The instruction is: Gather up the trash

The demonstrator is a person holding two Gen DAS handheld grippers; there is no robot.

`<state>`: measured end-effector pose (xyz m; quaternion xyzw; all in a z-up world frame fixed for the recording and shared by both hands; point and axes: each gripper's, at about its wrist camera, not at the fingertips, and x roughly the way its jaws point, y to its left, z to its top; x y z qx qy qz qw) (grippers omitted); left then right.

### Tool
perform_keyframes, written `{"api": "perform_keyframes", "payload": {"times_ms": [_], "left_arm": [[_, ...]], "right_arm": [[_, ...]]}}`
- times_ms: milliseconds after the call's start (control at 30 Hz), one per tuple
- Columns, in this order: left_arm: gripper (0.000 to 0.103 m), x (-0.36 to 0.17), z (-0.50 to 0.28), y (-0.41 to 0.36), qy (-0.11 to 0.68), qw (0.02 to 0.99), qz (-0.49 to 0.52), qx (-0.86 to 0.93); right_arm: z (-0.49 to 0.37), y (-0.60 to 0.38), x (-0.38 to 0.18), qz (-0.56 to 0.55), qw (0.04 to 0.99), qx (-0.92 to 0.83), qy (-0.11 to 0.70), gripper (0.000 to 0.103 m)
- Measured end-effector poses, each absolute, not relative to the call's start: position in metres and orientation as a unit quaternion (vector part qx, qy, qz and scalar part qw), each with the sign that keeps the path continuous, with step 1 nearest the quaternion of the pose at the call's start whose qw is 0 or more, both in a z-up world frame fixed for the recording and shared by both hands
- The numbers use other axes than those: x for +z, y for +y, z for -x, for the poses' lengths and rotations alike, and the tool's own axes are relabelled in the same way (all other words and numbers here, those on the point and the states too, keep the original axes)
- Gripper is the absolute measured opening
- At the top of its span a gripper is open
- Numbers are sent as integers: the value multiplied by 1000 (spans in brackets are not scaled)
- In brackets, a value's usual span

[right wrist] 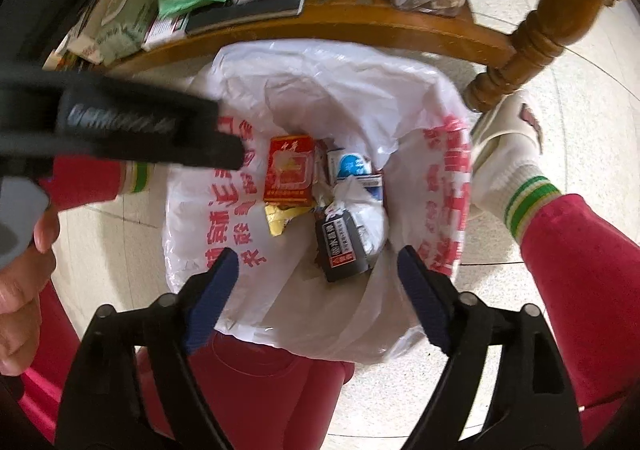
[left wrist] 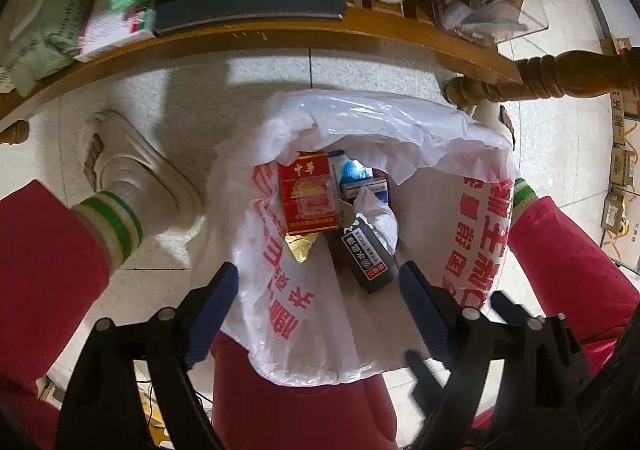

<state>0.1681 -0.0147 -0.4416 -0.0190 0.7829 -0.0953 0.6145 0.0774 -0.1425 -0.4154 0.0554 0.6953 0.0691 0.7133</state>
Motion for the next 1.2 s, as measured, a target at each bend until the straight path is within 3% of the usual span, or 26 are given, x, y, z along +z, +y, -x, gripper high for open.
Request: {"api": "perform_keyframes", "payload": {"times_ms": [233, 600, 1200], "left_arm": [[86, -410, -156, -1, 757, 648, 16, -83], [89, -323, -120, 14, 671, 737, -9, -80], [90, -204, -70, 17, 540, 839, -32, -55]], "right_arm": [[-73, -161, -380, -79, 742, 45, 664, 85], [-56, -151, -289, -25, 821, 22, 570, 96], [-11, -147, -184, -31, 879, 15, 476, 96]]}}
